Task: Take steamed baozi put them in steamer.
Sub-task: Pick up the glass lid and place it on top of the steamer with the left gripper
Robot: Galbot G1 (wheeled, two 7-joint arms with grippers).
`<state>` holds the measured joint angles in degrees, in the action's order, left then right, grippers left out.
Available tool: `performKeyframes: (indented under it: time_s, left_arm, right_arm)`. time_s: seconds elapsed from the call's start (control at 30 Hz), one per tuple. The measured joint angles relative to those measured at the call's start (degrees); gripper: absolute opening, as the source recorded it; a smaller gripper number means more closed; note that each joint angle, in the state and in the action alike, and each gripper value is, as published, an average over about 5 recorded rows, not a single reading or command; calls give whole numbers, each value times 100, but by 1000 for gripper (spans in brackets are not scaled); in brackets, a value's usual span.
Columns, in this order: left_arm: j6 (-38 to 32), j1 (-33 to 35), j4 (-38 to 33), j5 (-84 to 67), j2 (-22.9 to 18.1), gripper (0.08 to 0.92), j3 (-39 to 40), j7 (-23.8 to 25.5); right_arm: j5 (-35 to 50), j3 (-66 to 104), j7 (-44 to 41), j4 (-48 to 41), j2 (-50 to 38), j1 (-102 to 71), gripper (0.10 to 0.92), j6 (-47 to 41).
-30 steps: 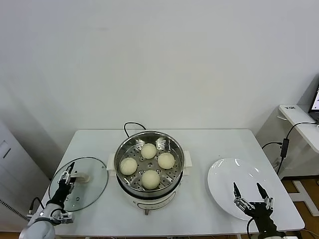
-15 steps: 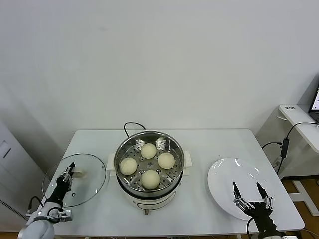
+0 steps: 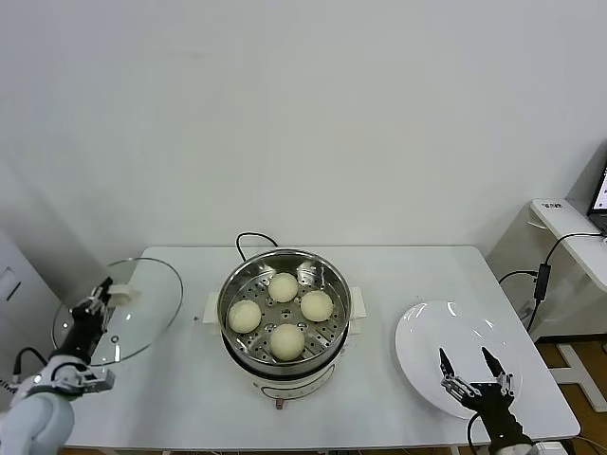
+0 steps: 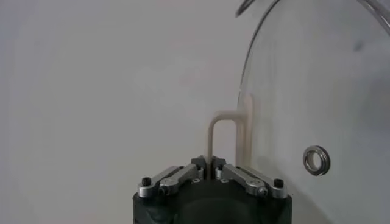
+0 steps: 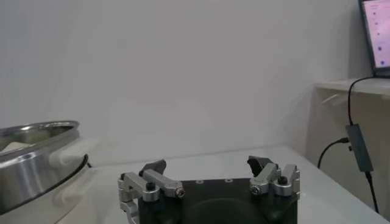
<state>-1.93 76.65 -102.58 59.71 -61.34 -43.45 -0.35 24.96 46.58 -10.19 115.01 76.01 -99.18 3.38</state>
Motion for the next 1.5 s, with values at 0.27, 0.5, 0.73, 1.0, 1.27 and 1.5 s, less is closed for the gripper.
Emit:
performKeyframes:
  time_s: [0.27,0.5,0.73,1.0,1.27,1.5]
  left_arm:
    - [1643,65,-1261,-375,563,119,838,543]
    - [2906,-351,-1899,-114,576,119,2100,858]
    - [3736,-966,-1990,551,187,119,3423,1142]
    - [4222,-1484,-1743,1450,-484,119,4501,1469]
    - [4408,-1754,-1394,2291,-1117,119,4995,1660]
    - [4413,-1791,-1206,2803,-1428,119,5221,1812]
  right_arm:
    - [-119,63,-191,-177,-124,255,823,-212]
    - [-279,99,-250,-279,-74,307,823,-305]
    - [-468,114,-278,-314,-19,370,823,-358]
    - [-639,58,-291,-351,30,410,823,-384]
    - [-720,-12,-323,-387,41,431,823,-390]
    - [-751,-31,-356,-443,45,432,823,-376]
